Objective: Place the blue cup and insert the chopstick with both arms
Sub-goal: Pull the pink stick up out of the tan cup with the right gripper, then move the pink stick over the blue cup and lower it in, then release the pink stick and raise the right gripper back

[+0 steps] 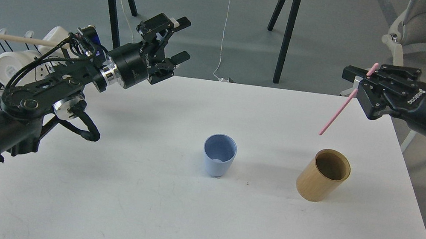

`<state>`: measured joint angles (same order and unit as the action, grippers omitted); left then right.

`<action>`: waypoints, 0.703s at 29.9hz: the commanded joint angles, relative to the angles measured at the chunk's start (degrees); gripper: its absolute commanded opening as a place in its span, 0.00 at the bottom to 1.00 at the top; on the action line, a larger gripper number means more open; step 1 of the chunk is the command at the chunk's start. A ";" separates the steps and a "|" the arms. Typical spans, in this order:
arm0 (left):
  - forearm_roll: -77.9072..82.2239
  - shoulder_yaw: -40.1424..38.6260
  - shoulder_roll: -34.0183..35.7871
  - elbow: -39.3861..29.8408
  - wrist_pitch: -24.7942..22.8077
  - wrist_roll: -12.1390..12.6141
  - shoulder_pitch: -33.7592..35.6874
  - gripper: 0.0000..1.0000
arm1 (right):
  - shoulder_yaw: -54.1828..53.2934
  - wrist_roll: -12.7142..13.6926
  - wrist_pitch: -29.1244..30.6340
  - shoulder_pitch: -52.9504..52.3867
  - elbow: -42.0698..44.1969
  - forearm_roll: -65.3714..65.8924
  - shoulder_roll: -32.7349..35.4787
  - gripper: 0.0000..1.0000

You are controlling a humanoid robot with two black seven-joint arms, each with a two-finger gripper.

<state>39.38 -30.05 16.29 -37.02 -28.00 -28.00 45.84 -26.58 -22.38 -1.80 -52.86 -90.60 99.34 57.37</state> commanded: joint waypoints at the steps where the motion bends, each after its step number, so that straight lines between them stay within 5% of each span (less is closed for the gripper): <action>1: -0.10 -0.10 0.50 1.25 0.00 0.00 -1.37 0.99 | 2.67 -0.21 0.13 -2.07 2.44 -0.20 -10.23 0.00; 11: -0.27 -0.45 0.76 1.25 0.00 0.00 -3.30 0.99 | 13.13 -0.21 -2.16 -7.17 17.20 3.14 -29.67 0.00; 21: -0.19 -1.24 0.85 1.25 0.00 0.00 -4.54 0.99 | 16.21 -0.21 -2.86 -6.29 18.79 4.37 -31.00 0.01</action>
<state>39.14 -31.29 17.05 -35.77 -28.00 -28.00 41.37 -11.34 -22.59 -4.59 -59.30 -71.90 103.69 26.58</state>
